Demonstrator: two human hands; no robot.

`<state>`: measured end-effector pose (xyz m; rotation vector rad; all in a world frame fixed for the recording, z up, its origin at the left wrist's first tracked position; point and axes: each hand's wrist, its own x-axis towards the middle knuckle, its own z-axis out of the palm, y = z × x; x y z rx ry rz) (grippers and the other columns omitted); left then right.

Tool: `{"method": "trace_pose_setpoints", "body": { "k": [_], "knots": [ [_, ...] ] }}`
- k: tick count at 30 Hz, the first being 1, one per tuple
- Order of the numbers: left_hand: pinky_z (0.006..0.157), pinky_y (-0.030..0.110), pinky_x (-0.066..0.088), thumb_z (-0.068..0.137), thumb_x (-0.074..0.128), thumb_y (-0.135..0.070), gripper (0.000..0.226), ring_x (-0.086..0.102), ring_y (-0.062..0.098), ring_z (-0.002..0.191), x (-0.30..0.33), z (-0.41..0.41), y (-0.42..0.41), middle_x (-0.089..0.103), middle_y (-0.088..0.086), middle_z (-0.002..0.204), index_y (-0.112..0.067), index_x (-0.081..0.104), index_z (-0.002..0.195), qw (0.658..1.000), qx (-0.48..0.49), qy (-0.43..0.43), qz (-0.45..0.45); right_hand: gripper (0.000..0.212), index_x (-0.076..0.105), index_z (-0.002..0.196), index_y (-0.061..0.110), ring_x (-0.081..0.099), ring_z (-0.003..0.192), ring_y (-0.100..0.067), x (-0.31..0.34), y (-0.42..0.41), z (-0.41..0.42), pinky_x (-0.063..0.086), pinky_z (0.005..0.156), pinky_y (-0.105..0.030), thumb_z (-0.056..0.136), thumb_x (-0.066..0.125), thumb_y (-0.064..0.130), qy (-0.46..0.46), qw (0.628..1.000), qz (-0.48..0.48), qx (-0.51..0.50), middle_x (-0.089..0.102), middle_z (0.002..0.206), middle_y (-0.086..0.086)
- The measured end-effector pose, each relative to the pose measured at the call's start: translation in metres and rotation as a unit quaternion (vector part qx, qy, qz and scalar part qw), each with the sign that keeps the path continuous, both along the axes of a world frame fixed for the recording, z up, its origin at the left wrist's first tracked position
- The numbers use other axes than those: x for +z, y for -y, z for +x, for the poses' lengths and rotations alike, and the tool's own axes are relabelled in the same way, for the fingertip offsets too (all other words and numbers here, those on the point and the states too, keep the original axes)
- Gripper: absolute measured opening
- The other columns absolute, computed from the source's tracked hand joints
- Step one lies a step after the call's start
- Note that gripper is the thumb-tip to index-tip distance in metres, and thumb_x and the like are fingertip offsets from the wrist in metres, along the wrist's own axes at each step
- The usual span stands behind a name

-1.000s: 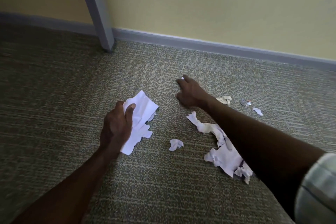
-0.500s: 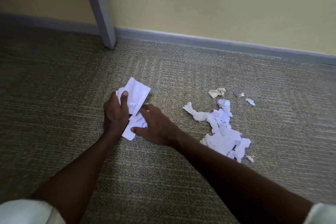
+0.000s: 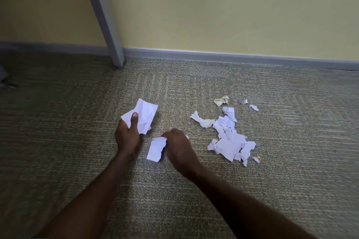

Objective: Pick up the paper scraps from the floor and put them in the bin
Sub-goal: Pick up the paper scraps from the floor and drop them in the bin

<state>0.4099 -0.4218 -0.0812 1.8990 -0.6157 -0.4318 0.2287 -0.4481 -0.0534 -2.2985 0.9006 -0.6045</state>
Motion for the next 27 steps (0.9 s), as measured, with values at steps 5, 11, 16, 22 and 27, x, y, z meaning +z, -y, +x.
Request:
{"method": "trace_pose_setpoints", "body": {
  "k": [5, 11, 16, 22, 27],
  "knots": [
    [0.073, 0.025, 0.045, 0.095, 0.062, -0.038, 0.027, 0.066, 0.019, 0.093, 0.009, -0.031, 0.005, 0.072, -0.001, 0.098, -0.015, 0.07, 0.105, 0.984, -0.157, -0.088, 0.015, 0.034, 0.071, 0.083, 0.007, 0.054, 0.073, -0.025, 0.034, 0.004, -0.055, 0.041, 0.065, -0.036, 0.087, 0.039, 0.02, 0.073, 0.991, -0.014, -0.113, 0.064, 0.076, -0.01],
    [0.076, 0.024, 0.043, 0.078, 0.069, -0.057, 0.049, 0.064, 0.015, 0.099, 0.004, -0.062, 0.009, 0.07, -0.003, 0.105, -0.019, 0.068, 0.109, 0.932, -0.345, 0.022, 0.111, 0.027, 0.073, 0.087, 0.008, 0.056, 0.079, -0.014, 0.046, 0.025, -0.126, 0.037, 0.07, -0.019, 0.082, 0.056, -0.012, 0.073, 0.977, -0.074, -0.188, 0.069, 0.082, -0.009],
    [0.098, 0.026, 0.04, 0.084, 0.075, -0.041, 0.054, 0.06, 0.023, 0.121, -0.005, -0.076, 0.012, 0.066, 0.007, 0.13, -0.013, 0.064, 0.13, 0.907, -0.356, 0.142, 0.174, 0.021, 0.073, 0.092, 0.01, 0.055, 0.075, -0.016, 0.069, 0.041, -0.161, 0.035, 0.066, -0.016, 0.085, 0.054, 0.006, 0.059, 0.965, -0.048, -0.25, 0.062, 0.08, -0.001],
    [0.071, 0.019, 0.036, 0.084, 0.076, -0.025, 0.017, 0.07, 0.021, 0.091, 0.012, -0.093, -0.003, 0.076, 0.003, 0.093, -0.014, 0.077, 0.097, 0.931, -0.31, 0.156, 0.117, 0.027, 0.064, 0.081, -0.008, 0.057, 0.07, -0.031, 0.104, 0.044, -0.19, 0.044, 0.066, -0.043, 0.083, 0.045, 0.011, -0.019, 0.98, -0.06, -0.191, 0.061, 0.072, -0.019],
    [0.065, 0.025, 0.03, 0.088, 0.068, -0.039, 0.027, 0.066, 0.027, 0.081, 0.07, -0.122, 0.004, 0.071, 0.008, 0.079, -0.013, 0.071, 0.083, 0.926, -0.33, 0.164, 0.087, 0.02, 0.071, 0.081, -0.002, 0.059, 0.07, -0.03, 0.137, 0.047, -0.222, 0.046, 0.064, -0.041, 0.078, 0.051, 0.0, -0.065, 0.982, -0.097, -0.147, 0.065, 0.073, -0.015]
  ]
}}
